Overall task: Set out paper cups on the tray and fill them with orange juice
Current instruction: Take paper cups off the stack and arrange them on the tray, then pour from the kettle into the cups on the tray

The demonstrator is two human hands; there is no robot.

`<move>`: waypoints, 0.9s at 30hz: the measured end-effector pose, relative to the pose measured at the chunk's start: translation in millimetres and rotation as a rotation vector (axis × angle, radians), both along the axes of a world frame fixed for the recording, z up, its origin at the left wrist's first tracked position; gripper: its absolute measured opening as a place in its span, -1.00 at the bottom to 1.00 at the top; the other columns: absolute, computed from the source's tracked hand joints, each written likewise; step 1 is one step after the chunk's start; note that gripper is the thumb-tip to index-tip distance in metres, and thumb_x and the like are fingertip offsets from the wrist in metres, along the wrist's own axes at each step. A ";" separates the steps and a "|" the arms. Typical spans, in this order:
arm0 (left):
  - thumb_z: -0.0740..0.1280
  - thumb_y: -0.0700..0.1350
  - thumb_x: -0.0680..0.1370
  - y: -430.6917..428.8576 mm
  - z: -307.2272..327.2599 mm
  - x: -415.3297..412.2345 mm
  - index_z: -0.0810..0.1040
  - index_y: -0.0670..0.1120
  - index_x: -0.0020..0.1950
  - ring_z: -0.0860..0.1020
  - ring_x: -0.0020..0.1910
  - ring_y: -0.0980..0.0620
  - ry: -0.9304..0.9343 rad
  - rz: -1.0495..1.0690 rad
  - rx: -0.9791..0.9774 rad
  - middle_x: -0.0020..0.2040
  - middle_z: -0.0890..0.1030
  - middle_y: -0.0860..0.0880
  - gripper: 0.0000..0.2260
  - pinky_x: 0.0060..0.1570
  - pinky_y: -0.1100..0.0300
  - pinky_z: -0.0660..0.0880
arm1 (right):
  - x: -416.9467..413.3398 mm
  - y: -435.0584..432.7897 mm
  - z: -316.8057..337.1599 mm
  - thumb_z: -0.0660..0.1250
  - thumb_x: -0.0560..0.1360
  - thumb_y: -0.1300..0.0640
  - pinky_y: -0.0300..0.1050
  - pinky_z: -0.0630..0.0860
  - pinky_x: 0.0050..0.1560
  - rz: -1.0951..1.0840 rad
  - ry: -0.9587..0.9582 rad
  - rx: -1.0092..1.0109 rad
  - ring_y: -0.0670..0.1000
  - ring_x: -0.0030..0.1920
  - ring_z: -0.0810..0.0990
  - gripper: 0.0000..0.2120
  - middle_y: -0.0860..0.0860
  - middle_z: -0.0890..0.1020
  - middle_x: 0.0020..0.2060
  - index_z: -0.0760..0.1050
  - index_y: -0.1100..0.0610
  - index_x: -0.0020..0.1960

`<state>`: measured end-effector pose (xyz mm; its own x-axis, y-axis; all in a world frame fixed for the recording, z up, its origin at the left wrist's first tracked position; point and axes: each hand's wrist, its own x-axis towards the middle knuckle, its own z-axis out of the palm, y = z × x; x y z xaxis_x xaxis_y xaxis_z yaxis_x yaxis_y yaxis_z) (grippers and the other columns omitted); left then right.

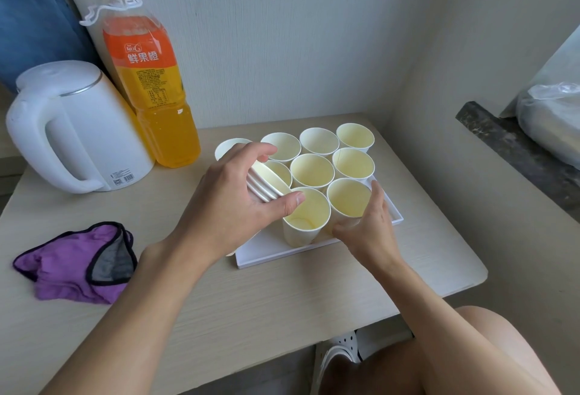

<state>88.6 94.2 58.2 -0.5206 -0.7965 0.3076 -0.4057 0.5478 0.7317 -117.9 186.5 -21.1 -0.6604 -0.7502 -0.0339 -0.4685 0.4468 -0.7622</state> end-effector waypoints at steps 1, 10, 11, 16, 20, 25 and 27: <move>0.48 0.26 0.30 0.2 0.0 -0.4 0.56 0.02 0.32 0.43 0.09 0.26 0.007 0.001 0.005 0.15 0.56 0.15 -0.35 0.01 0.60 0.27 | 1.1 2.3 2.0 0.54 0.34 0.08 0.17 0.31 0.39 0.005 -0.001 0.028 0.09 0.42 0.27 0.05 0.05 0.27 0.45 -0.08 0.02 0.59; 0.41 0.39 0.28 -1.9 1.9 -1.2 0.52 0.16 0.33 0.54 0.17 0.18 0.190 0.042 0.128 0.18 0.59 0.16 -0.33 0.10 0.37 0.45 | 45.5 17.5 64.2 0.33 0.44 0.17 -0.26 0.44 0.05 0.243 -0.041 -0.493 -0.06 0.09 0.53 -0.59 -0.04 0.53 0.15 0.42 0.00 0.27; 0.41 0.39 0.29 -1.8 2.9 -1.0 0.51 0.16 0.34 0.54 0.19 0.20 0.219 0.035 0.146 0.19 0.59 0.15 -0.34 0.12 0.36 0.45 | 55.0 15.9 70.3 0.36 0.45 0.08 -0.20 0.49 0.04 0.364 -0.176 -0.463 -0.03 0.09 0.55 -0.59 -0.05 0.53 0.17 0.43 -0.03 0.29; 0.33 0.37 0.38 -2.0 9.7 4.5 0.46 0.19 0.37 0.54 0.14 0.32 0.274 -0.011 0.251 0.25 0.58 0.14 -0.40 0.06 0.45 0.43 | 80.2 0.3 87.1 0.46 0.51 0.02 -0.33 0.46 -0.16 0.510 -0.403 -0.365 -0.03 -0.07 0.61 -0.75 0.05 0.63 0.04 0.52 0.03 0.14; 0.26 0.24 0.55 -9.0 14.8 12.2 0.47 0.13 0.37 0.52 -0.07 0.36 0.328 0.037 0.302 0.27 0.57 0.11 -0.58 -0.01 0.51 0.40 | 85.0 -12.9 100.7 0.47 0.38 -0.05 -0.32 0.36 -0.36 0.479 -0.413 -0.332 -0.08 -0.31 0.53 -0.68 0.10 0.64 -0.28 0.51 0.14 -0.03; 0.20 0.03 0.71 -32.4 22.1 33.2 0.51 0.06 0.20 0.53 0.10 0.34 0.508 0.318 0.316 0.10 0.57 0.21 -0.85 0.21 0.18 0.47 | 82.8 -65.3 121.3 0.52 0.43 -0.01 -0.34 0.40 -0.37 0.324 -0.244 -0.356 -0.15 -0.33 0.58 -0.79 0.06 0.70 -0.21 0.53 0.04 -0.08; 0.21 -0.06 0.71 -40.6 23.8 40.9 0.51 0.04 0.18 0.53 0.09 0.29 0.492 0.386 0.339 0.07 0.56 0.21 -0.89 0.17 0.23 0.43 | 76.8 -103.3 126.3 0.51 0.43 -0.02 -0.28 0.40 -0.32 0.241 -0.129 -0.365 -0.11 -0.26 0.59 -0.79 0.08 0.69 -0.14 0.49 0.00 -0.15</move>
